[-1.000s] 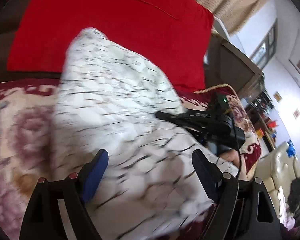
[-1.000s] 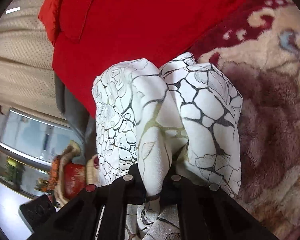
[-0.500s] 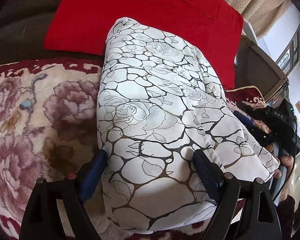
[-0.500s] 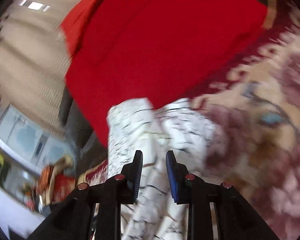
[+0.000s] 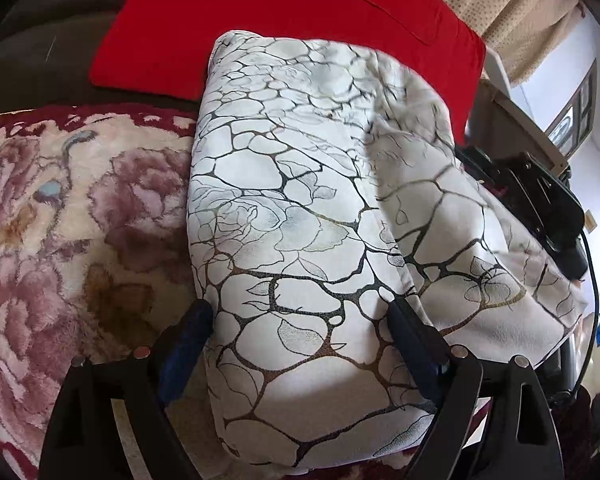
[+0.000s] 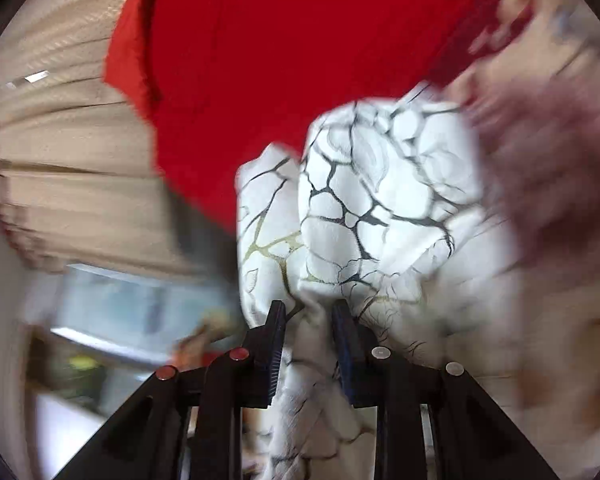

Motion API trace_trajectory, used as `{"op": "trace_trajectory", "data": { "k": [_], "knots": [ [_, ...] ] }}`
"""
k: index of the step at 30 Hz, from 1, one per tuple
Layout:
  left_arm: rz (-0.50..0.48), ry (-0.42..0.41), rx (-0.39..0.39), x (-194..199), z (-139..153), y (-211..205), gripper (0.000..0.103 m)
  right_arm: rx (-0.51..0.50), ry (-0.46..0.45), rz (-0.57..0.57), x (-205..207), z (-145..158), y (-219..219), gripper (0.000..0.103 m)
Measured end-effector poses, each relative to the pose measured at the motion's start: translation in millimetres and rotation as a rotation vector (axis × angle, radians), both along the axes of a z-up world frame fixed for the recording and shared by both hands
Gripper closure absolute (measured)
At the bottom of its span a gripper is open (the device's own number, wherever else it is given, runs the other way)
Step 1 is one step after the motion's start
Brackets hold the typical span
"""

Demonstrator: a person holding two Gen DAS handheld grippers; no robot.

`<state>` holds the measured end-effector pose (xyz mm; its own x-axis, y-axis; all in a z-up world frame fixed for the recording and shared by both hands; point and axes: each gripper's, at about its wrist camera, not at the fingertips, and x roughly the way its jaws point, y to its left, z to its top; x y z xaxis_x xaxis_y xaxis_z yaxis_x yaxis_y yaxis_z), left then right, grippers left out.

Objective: Fold large clothes

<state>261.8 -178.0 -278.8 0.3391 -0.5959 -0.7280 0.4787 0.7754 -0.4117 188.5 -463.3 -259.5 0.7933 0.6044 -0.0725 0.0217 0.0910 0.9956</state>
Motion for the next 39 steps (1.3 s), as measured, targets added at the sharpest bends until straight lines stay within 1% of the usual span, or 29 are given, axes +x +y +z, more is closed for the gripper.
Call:
{"op": "trace_trajectory", "data": {
  "k": [1, 2, 3, 5, 6, 7, 9, 10, 12, 14, 16, 17, 20, 21, 23, 24, 25, 27, 29, 30, 31, 32, 33, 34, 35, 36, 37, 38, 39],
  "knots": [
    [-0.005, -0.003, 0.003, 0, 0, -1, 0.014, -0.015, -0.004, 0.006, 4, 1, 2, 0.075],
    [-0.010, -0.009, 0.008, -1, 0, -2, 0.014, -0.033, 0.029, -0.009, 6, -4, -1, 0.077],
    [-0.016, -0.016, 0.012, -2, 0, -4, 0.014, -0.007, 0.059, -0.024, 6, -13, -6, 0.077],
    [-0.022, -0.030, 0.026, -4, 0, -10, 0.012, 0.099, 0.100, -0.048, 4, -38, -23, 0.080],
    [-0.021, -0.033, 0.028, -5, -1, -12, 0.012, 0.130, 0.125, -0.083, -1, -48, -35, 0.079],
    [-0.021, -0.035, 0.026, -5, -1, -12, 0.012, 0.140, 0.147, -0.110, -7, -54, -44, 0.079],
    [-0.020, -0.039, 0.022, -6, 0, -11, 0.011, 0.226, 0.169, -0.145, -18, -71, -58, 0.079],
    [-0.020, -0.039, 0.017, -6, 0, -11, 0.011, 0.238, 0.181, -0.152, -21, -74, -62, 0.079],
    [-0.020, -0.035, 0.015, -5, 0, -12, 0.011, 0.162, 0.225, -0.174, -26, -70, -67, 0.079],
    [-0.021, -0.036, 0.014, -4, 0, -13, 0.011, 0.117, 0.219, -0.211, -31, -61, -69, 0.077],
    [-0.024, -0.039, 0.015, -3, -1, -14, 0.011, 0.033, 0.200, -0.218, -25, -46, -68, 0.076],
    [-0.026, -0.040, 0.014, -5, -1, -12, 0.011, 0.018, 0.189, -0.214, -21, -43, -66, 0.076],
    [-0.034, -0.045, 0.013, -6, -4, -11, 0.011, 0.025, 0.115, -0.195, -9, -33, -57, 0.076],
    [-0.036, -0.047, 0.012, -6, -4, -11, 0.011, 0.050, 0.090, -0.172, -4, -33, -54, 0.076],
    [-0.037, -0.049, 0.012, -6, -5, -11, 0.011, 0.190, 0.028, -0.085, 9, -39, -40, 0.076],
    [-0.037, -0.050, 0.012, -7, -6, -11, 0.011, 0.217, 0.012, -0.041, 16, -40, -34, 0.076],
    [-0.037, -0.052, 0.011, -7, -6, -12, 0.011, 0.218, 0.010, -0.019, 23, -40, -29, 0.076],
    [-0.037, -0.053, 0.007, -7, -6, -12, 0.011, 0.247, -0.008, 0.003, 28, -43, -26, 0.077],
    [-0.037, -0.057, 0.010, -8, -5, -14, 0.011, 0.312, 0.002, 0.017, 31, -60, -30, 0.078],
    [-0.037, -0.061, 0.013, -8, -5, -15, 0.011, 0.417, 0.015, 0.013, 30, -77, -35, 0.080],
    [-0.037, -0.062, 0.016, -9, -4, -16, 0.011, 0.479, 0.011, 0.007, 27, -84, -36, 0.080],
    [-0.036, -0.062, 0.016, -10, -5, -16, 0.011, 0.512, 0.018, -0.009, 22, -90, -43, 0.078],
    [-0.037, -0.060, 0.016, -9, -4, -16, 0.011, 0.497, 0.036, -0.025, 18, -90, -48, 0.078],
    [-0.039, -0.056, 0.014, -9, -4, -15, 0.011, 0.443, 0.070, -0.049, 10, -87, -56, 0.077],
    [-0.039, -0.053, 0.010, -9, -4, -14, 0.011, 0.391, 0.094, -0.069, 5, -82, -61, 0.074],
    [-0.039, -0.048, 0.003, -7, -3, -13, 0.011, 0.328, 0.113, -0.096, -2, -73, -67, 0.065],
    [-0.040, -0.042, -0.006, -6, -3, -12, 0.011, 0.254, 0.110, -0.119, -10, -60, -73, 0.059],
    [-0.040, -0.038, -0.008, -5, -4, -11, 0.011, 0.189, 0.096, -0.131, -15, -45, -78, 0.046],
    [-0.041, -0.038, -0.005, -5, -4, -11, 0.011, 0.122, 0.072, -0.152, -20, -29, -80, 0.046]
  ]
}}
